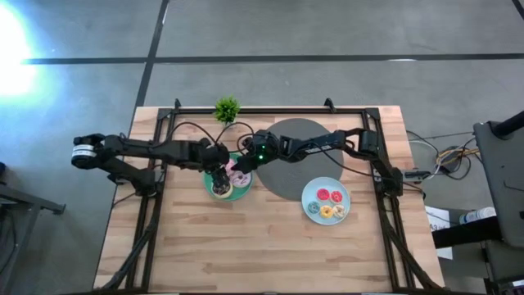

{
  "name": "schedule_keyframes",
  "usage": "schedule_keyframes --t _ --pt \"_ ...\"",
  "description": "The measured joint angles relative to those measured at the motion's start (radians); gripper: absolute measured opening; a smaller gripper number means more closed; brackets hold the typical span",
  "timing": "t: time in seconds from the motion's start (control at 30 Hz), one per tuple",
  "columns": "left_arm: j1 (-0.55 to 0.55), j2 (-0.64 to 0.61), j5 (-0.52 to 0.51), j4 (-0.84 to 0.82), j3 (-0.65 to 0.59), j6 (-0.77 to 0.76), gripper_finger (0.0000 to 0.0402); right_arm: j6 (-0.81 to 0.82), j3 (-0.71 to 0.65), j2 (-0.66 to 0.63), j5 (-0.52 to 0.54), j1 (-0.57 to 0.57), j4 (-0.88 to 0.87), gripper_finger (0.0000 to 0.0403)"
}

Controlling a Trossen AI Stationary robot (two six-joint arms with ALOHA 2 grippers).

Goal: Pick & Place donuts
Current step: Return to Home Position

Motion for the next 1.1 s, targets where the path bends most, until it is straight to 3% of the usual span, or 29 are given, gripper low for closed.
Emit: schedule_keyframes --t 0.27,0.47,0.6,0.73,0.9,1.1 --pt "-0.021 -0.022 0.025 -0.182 0.084 0.01 0.022 -0.056 0.0 -0.024 -0.012 0.0 -0.002 0.0034" --pt "-0.112 -0.106 0.063 -0.197 0.105 -0.051 0.022 -0.192 -0.018 -0.104 -0.076 0.019 -0.015 0.0034" --pt "-0.226 -0.195 0.086 -0.123 0.101 -0.163 0.022 -0.315 -0.091 -0.243 -0.081 0.065 -0.042 0.0034" --pt "-0.354 -0.282 0.066 -0.003 0.061 -0.248 0.022 -0.373 -0.263 -0.411 -0.013 0.098 -0.108 0.0034" --pt "-0.422 -0.352 0.048 0.03 0.014 -0.297 0.022 -0.27 -0.527 -0.664 0.079 0.108 -0.137 0.0033" --pt "-0.421 -0.406 0.027 -0.024 -0.016 -0.459 0.022 -0.163 -0.668 -0.985 0.218 0.117 -0.418 0.0033"
